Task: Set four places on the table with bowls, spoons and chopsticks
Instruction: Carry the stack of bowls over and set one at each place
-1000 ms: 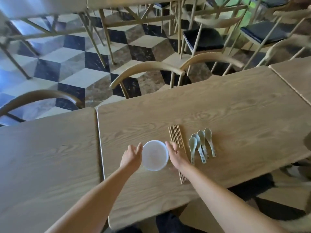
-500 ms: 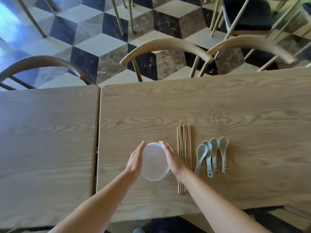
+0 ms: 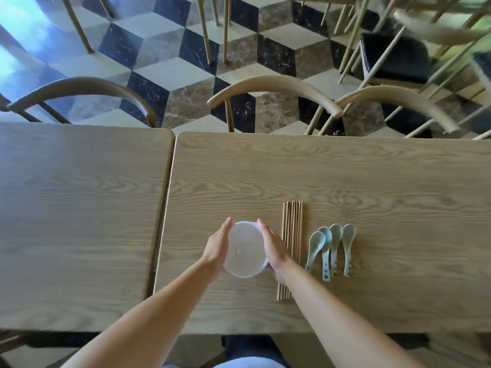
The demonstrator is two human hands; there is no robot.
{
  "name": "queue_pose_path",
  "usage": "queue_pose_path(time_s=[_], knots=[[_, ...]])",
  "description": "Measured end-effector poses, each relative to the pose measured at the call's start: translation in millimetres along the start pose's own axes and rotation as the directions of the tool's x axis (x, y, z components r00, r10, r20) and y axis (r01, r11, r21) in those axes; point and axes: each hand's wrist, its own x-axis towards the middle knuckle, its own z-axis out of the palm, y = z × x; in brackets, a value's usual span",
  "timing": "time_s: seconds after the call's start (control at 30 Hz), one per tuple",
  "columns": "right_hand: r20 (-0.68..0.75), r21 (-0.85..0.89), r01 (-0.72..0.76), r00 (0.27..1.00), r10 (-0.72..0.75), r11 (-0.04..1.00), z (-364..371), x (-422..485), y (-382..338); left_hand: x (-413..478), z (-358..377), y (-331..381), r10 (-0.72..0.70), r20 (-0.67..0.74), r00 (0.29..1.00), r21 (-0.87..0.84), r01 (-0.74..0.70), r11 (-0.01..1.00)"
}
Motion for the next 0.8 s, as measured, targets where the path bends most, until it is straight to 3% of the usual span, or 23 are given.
queue_pose_path(time_s=[0.33,0.57,0.8], knots=[[0.004,-0.097,0.030,1.000,-0.029,0.995,102.3,-74.3,-12.9,-60.3,-108.0,-15.9,0.006,-0.039,0.999,-0.181,-0.012,0.983],[0.076,-0.204,0.068,0.996,-0.053,0.977,242.7,-136.2,20.7,-115.5,-249.8,-74.6,0.020,-0.134,0.991,-0.306,-0.061,0.950],[0.256,-0.342,0.044,0.965,0.049,0.939,392.7,-192.8,74.6,-176.2,-400.3,-155.0,-0.014,-0.251,0.968,-0.415,-0.095,0.905]])
